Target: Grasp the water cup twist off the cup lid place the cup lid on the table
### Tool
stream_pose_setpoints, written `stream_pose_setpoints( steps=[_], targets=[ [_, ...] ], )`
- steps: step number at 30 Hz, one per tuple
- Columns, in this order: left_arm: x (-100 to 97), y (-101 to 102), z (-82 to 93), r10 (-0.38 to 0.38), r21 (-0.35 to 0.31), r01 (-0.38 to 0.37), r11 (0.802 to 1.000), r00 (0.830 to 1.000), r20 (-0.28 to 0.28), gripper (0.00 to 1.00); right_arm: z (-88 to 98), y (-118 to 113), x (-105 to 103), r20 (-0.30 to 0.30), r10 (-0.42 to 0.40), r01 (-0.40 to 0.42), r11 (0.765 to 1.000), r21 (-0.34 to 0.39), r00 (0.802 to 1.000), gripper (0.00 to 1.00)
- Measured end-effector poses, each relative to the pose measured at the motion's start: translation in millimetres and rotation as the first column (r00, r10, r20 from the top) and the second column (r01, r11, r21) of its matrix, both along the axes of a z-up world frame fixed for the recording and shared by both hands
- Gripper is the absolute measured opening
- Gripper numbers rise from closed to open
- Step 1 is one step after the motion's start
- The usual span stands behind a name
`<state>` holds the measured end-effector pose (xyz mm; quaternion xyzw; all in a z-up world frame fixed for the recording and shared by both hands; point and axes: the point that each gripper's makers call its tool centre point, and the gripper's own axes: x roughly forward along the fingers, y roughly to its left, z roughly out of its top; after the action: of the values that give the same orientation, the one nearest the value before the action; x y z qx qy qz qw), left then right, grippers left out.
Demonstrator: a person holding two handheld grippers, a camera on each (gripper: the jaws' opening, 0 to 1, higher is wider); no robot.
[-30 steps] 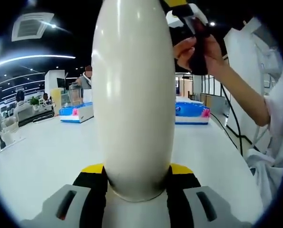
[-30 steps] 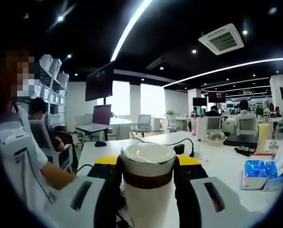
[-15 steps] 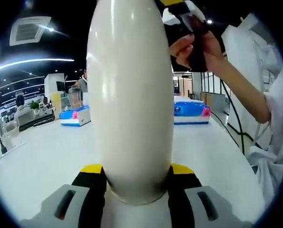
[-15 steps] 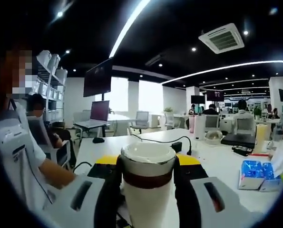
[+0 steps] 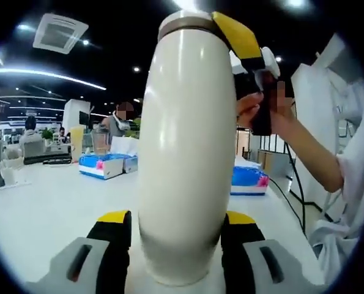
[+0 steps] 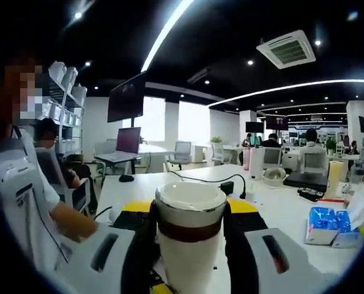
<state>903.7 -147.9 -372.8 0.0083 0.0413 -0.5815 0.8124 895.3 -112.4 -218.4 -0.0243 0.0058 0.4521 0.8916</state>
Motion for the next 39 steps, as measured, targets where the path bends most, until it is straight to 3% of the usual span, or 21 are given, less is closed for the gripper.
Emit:
stream_pose_setpoints(
  steps=[16, 20, 24, 28, 29, 30, 31, 32, 34, 39],
  targets=[
    [-2.6, -2, 1.0, -0.028, -0.006, 0.028, 1.000, 1.000, 0.005, 0.52, -2.6, -4, 1, 0.007, -0.026, 0.026, 1.000, -0.018, 1.000, 0.46],
    [-3.5, -2, 0.8, -0.028, -0.004, 0.028, 1.000, 1.000, 0.010, 0.52, -9.7, -15, 5, -0.007, -0.155, 0.154, 0.985, -0.078, 0.988, 0.60],
    [-3.8, -2, 0.6, -0.027, 0.000, 0.027, 1.000, 0.999, 0.020, 0.52, -0.6, -13, -4, 0.015, -0.215, 0.215, 0.975, -0.056, 0.977, 0.73],
    [-5.0, -2, 0.3, -0.027, 0.003, 0.027, 1.000, 0.999, 0.025, 0.52, 8.9, -17, -2, 0.004, -0.337, 0.337, 0.941, 0.000, 0.941, 0.83],
    [-4.4, -2, 0.2, -0.027, 0.004, 0.027, 1.000, 0.999, 0.028, 0.52, 16.6, -16, -1, 0.029, -0.396, 0.395, 0.918, 0.034, 0.918, 0.87],
    [-4.4, -3, 0.1, -0.027, 0.005, 0.027, 1.000, 0.999, 0.029, 0.52, 23.2, -10, -2, 0.098, -0.401, 0.400, 0.916, 0.033, 0.911, 0.95],
    [-4.5, -3, 0.1, -0.027, 0.006, 0.027, 1.000, 0.999, 0.031, 0.52, 26.0, -2, -6, 0.155, -0.394, 0.398, 0.918, 0.006, 0.906, 0.93],
    [-5.3, -3, 0.0, -0.027, 0.006, 0.027, 1.000, 0.999, 0.034, 0.52, 23.7, 3, -7, 0.170, -0.408, 0.417, 0.908, -0.023, 0.897, 0.91],
    [-4.9, -3, 0.1, -0.027, 0.008, 0.027, 1.000, 0.999, 0.038, 0.52, 19.6, 5, -4, 0.208, -0.472, 0.494, 0.867, -0.070, 0.857, 0.91],
    [-6.0, -3, -0.1, -0.028, 0.012, 0.027, 1.000, 0.999, 0.043, 0.52, 19.9, 1, -2, 0.183, -0.572, 0.585, 0.811, -0.019, 0.799, 0.82]
  ],
)
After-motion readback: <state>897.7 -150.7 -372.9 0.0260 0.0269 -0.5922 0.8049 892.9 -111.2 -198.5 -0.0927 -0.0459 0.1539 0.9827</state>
